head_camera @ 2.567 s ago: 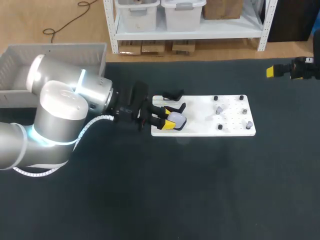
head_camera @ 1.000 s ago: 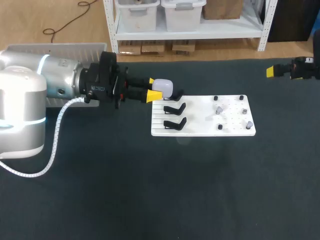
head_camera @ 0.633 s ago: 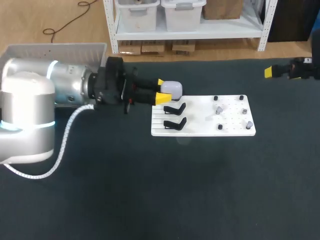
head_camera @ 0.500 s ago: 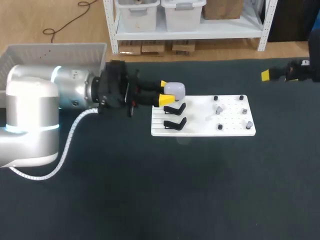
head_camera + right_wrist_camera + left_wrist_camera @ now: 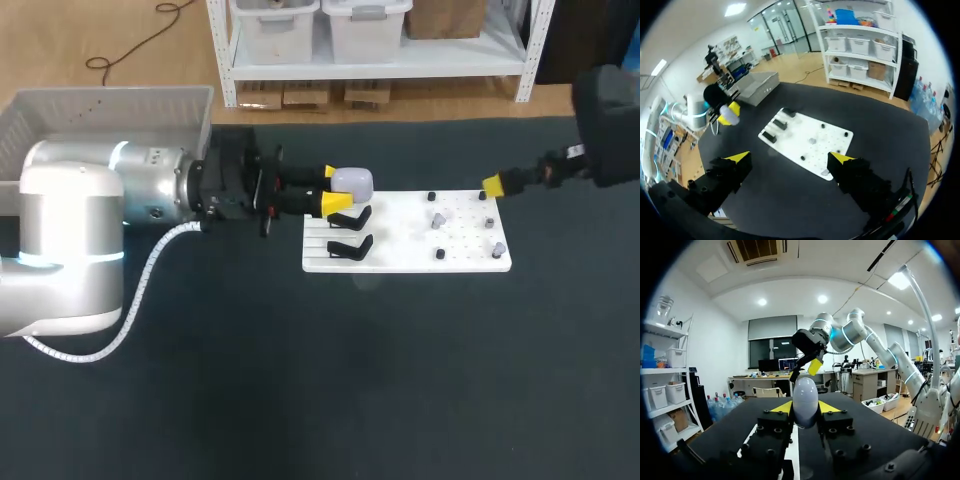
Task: Pick up each earbud case from the left stands, insert the matching earbuds, close the lid, and place the case in the box.
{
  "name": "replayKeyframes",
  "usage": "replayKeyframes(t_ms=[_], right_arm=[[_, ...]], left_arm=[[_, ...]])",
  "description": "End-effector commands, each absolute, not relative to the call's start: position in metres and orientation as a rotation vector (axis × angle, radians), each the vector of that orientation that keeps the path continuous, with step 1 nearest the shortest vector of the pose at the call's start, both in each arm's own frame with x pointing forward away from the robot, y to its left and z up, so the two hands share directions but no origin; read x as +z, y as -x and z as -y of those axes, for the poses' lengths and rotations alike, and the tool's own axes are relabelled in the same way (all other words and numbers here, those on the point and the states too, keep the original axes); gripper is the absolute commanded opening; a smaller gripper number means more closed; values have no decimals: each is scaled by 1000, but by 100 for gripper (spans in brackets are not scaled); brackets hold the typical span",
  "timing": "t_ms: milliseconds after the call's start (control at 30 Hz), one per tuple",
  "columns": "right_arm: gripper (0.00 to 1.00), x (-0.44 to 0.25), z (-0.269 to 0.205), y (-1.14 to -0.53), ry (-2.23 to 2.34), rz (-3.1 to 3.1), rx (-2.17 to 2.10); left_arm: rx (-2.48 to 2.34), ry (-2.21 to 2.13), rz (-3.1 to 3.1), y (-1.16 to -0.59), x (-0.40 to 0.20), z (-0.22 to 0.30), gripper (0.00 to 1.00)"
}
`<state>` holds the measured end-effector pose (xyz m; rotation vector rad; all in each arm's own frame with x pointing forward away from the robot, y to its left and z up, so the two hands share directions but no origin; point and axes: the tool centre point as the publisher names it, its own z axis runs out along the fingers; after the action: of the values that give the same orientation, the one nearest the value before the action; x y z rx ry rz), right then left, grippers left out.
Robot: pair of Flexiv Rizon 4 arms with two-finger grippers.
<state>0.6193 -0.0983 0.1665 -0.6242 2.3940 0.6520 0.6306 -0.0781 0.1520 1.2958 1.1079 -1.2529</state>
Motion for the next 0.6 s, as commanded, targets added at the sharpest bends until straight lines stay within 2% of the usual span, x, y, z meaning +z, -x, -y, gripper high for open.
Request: replayKeyframes(t_ms=[33, 600], right_arm=[[100, 168, 79, -611, 621, -2420, 554], [100, 171, 24, -595, 639, -2456, 601]], left_arm=[[-1265, -1312, -1109, -634, 149, 81, 0], [-1248, -1314, -1100, -636, 146, 82, 0]])
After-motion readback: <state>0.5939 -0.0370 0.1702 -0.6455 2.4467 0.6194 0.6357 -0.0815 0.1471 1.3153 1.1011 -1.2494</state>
